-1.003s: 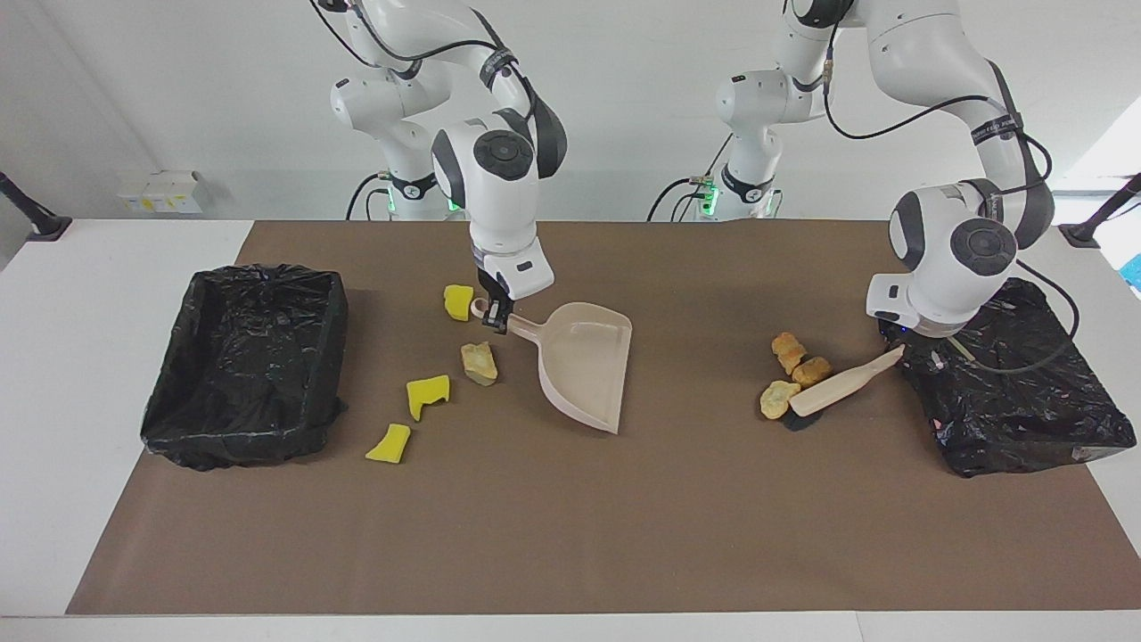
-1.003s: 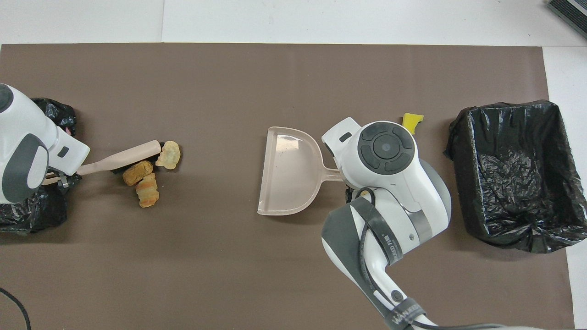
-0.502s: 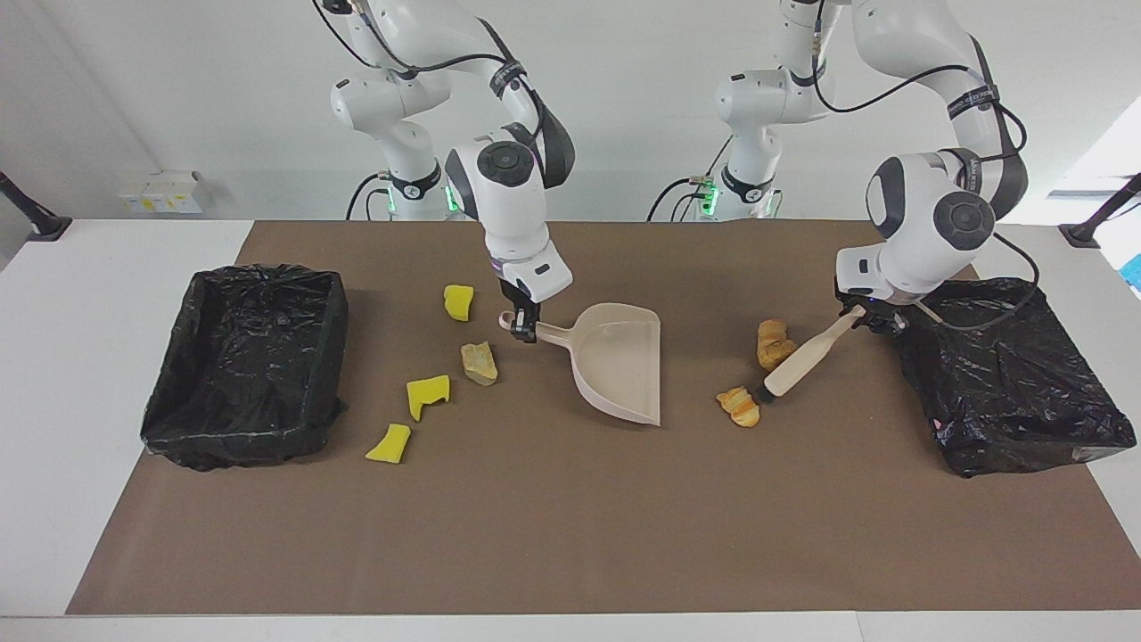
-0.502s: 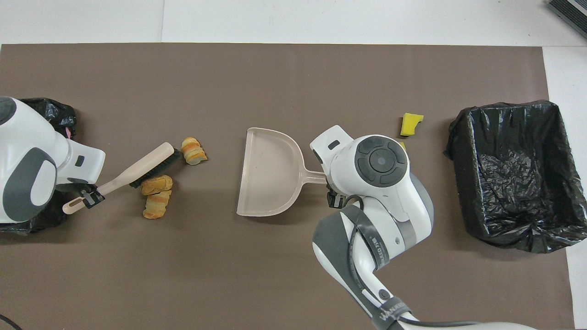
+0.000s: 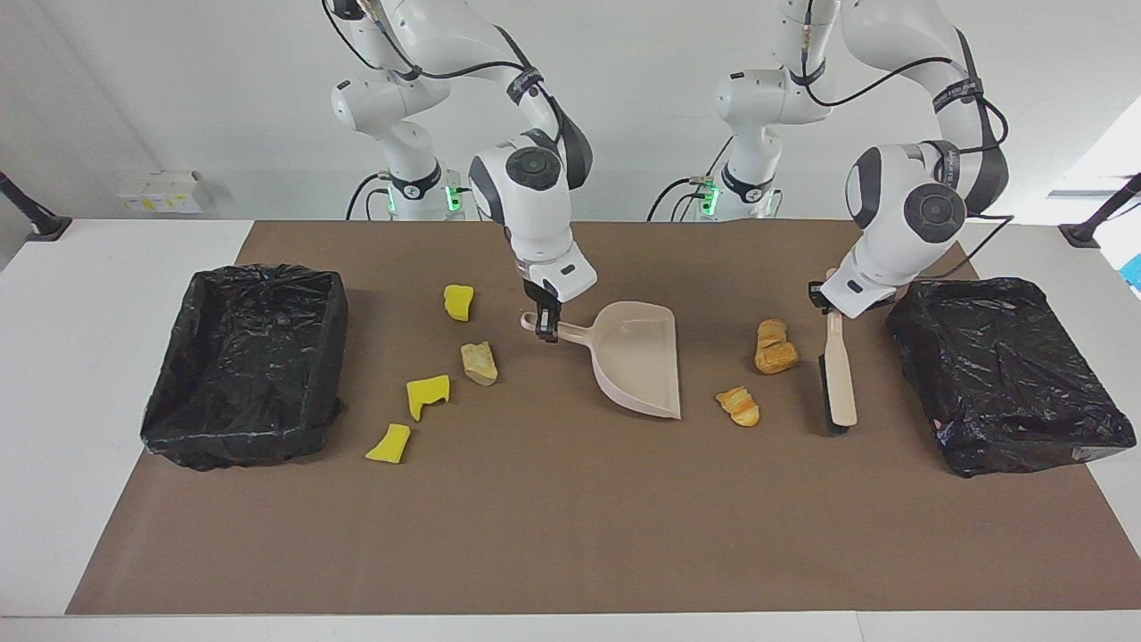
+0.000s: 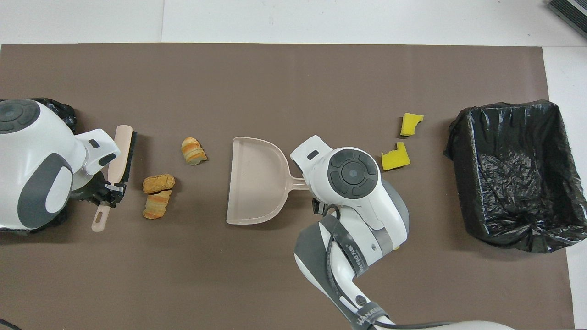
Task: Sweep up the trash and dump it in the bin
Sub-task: 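Sweep the bread pieces into the dustpan with the left gripper's brush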
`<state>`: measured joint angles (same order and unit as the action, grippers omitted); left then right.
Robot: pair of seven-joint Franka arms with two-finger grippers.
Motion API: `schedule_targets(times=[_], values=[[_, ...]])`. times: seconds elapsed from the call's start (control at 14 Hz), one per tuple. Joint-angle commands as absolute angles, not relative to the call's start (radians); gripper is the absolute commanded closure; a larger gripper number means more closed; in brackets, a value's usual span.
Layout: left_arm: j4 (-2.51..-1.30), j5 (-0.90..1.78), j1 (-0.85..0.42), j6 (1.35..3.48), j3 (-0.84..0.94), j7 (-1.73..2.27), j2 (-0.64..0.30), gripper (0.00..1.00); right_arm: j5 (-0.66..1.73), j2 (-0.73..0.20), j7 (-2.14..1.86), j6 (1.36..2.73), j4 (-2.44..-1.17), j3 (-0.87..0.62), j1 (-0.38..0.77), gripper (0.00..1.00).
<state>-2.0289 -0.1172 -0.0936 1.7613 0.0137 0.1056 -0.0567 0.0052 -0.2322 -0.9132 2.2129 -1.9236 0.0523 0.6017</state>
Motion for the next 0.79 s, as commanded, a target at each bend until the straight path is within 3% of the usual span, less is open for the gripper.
schedule_targets(times=[0.0, 0.36, 0.72], values=[[-2.159, -0.107, -0.159, 1.744, 0.002, 0.324, 0.046, 1.0, -0.083, -0.244, -0.914, 2.143, -1.881, 0.051, 0.614, 1.0], [-2.399, -0.091, -0.184, 1.769, 0.003, 0.584, 0.205, 1.0, -0.101, -0.268, -0.914, 2.146, -1.867, 0.051, 0.615, 1.0], [-2.411, 0.098, -0.308, 1.865, 0.003, 0.474, 0.189, 1.0, -0.078, -0.291, -0.899, 2.169, -1.836, 0.051, 0.618, 1.0]])
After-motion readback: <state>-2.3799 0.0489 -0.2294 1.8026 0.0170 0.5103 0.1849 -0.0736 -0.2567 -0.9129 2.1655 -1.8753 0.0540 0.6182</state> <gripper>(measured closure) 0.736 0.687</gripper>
